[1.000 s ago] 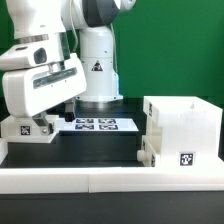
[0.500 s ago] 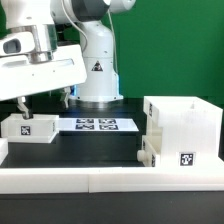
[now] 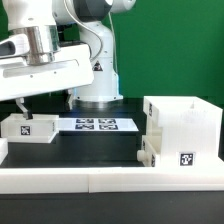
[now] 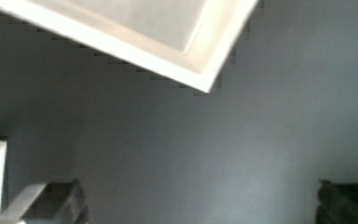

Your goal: Assemble drawer

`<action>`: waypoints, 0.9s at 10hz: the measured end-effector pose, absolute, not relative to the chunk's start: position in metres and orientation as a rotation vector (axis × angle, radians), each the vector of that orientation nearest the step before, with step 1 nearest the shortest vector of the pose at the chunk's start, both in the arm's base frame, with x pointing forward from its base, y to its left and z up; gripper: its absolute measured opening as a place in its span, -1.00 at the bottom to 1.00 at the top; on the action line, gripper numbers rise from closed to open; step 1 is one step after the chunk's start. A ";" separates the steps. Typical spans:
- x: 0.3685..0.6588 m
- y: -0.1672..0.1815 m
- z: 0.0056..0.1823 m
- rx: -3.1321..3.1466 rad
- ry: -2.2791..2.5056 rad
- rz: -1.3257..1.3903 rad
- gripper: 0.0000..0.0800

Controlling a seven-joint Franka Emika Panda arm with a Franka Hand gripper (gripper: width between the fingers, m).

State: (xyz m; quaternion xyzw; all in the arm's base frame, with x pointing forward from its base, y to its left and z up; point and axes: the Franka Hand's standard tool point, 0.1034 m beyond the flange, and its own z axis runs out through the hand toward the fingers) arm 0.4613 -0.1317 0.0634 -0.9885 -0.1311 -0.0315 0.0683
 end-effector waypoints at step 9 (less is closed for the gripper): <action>0.418 -0.140 0.053 -3.060 -0.010 -0.134 0.62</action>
Offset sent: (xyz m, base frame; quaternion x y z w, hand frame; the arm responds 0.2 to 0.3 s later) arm -0.0426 -0.0115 -0.0005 -0.0526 0.0261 0.0516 0.9969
